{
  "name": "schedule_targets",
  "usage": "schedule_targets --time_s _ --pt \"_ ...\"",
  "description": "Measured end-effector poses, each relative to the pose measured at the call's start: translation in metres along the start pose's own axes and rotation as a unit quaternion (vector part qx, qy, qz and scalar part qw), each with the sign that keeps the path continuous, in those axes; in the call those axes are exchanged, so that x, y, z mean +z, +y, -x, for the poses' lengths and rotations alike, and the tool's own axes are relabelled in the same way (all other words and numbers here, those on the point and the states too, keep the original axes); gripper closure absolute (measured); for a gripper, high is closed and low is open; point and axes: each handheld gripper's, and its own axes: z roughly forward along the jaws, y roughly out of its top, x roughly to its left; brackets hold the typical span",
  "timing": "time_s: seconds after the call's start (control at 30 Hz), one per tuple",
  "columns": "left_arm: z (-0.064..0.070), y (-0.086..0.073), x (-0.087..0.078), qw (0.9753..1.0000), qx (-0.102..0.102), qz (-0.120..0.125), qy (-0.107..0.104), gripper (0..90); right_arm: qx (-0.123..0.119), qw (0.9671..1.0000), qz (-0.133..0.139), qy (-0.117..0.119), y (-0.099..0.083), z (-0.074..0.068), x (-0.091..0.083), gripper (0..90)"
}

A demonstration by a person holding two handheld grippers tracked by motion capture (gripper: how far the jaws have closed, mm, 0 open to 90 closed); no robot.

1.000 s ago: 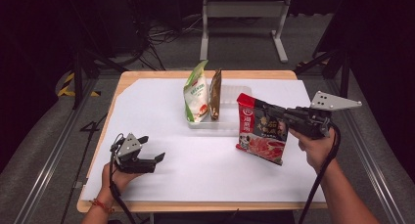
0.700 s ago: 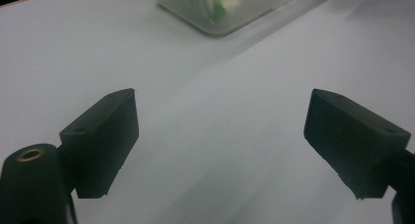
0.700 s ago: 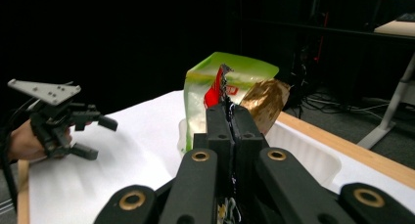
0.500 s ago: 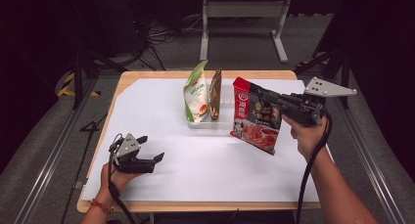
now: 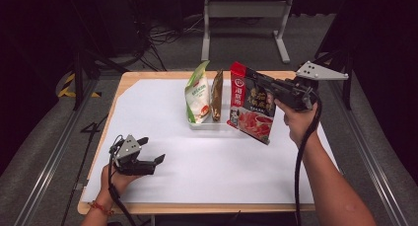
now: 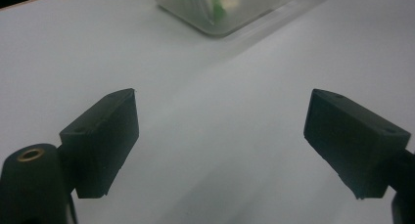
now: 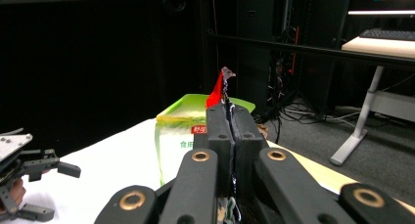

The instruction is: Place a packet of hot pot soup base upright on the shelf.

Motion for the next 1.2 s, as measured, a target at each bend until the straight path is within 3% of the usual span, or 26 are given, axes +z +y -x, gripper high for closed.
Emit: schedule_targets --time_s 0.13,0.53,1.2 --pt "0.000 0.000 -0.001 1.0000 -0.002 0.001 0.000 13.8 -0.007 0.9999 -0.006 -0.009 0.002 -0.002 0.011 88.9" --pt "0.002 0.000 0.000 1.0000 0.005 -0.001 0.000 13.8 0.003 0.9993 -0.010 -0.035 0.004 0.008 0.035 88.8" --pt "0.001 0.001 -0.002 0.9998 0.004 0.005 0.017 12.2 0.025 0.9974 -0.012 -0.067 0.005 0.024 0.055 88.8"
